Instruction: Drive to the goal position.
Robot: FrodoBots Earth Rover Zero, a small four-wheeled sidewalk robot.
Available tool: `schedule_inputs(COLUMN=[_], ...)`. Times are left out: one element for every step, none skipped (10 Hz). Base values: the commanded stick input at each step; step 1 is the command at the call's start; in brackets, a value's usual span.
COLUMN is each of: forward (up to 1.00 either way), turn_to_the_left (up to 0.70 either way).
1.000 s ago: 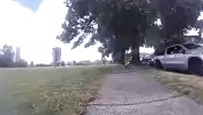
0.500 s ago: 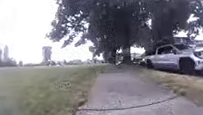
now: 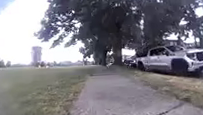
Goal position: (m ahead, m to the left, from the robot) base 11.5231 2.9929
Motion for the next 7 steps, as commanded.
schedule_inputs(forward=[0.7, 0.7, 0.7, 0.7, 0.7, 0.7, 0.7], turn_to_the_left=[-0.28, -0.35, -0.35, -0.35, 0.0, 0.0, 0.0])
